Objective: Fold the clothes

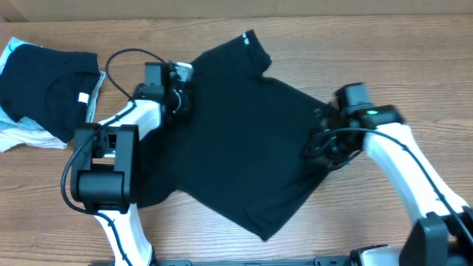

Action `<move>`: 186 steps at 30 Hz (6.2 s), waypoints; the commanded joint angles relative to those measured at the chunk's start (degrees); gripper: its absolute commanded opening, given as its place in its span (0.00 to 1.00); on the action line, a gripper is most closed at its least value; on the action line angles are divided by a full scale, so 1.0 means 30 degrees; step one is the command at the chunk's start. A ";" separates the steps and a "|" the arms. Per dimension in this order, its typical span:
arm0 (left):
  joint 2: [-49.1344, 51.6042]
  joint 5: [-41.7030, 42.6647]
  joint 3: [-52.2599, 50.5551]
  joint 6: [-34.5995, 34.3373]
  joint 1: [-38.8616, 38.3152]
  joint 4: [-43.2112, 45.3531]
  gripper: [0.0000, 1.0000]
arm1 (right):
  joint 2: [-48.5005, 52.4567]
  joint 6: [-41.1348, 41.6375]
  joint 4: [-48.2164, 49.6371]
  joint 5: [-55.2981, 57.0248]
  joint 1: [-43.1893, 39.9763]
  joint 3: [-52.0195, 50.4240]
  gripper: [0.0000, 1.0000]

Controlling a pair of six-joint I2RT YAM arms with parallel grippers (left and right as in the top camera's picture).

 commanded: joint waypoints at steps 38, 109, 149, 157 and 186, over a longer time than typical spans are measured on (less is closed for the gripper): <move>-1.0550 -0.0248 -0.0466 -0.4641 0.4014 -0.6091 0.46 | 0.5727 0.1435 0.6506 0.7650 0.0845 -0.0685 0.14; -0.8466 0.0197 -0.0474 -0.3424 0.3366 -1.0360 0.82 | 0.5355 0.1027 0.1545 0.4911 0.1035 0.1173 0.39; -0.4255 0.1960 -0.1617 -0.2994 0.2382 -1.0156 0.52 | 0.5289 0.4641 -0.1100 1.2160 0.1093 0.2725 0.04; -0.3818 0.1610 -0.1617 -0.3002 0.2259 -1.0098 0.70 | 0.5289 0.5843 -0.2929 1.2633 -0.3140 0.4983 0.04; -0.4787 0.1647 0.0204 -0.2994 0.2259 -1.3792 0.76 | 0.5297 0.1902 -0.5515 0.7453 -0.8386 0.4976 0.77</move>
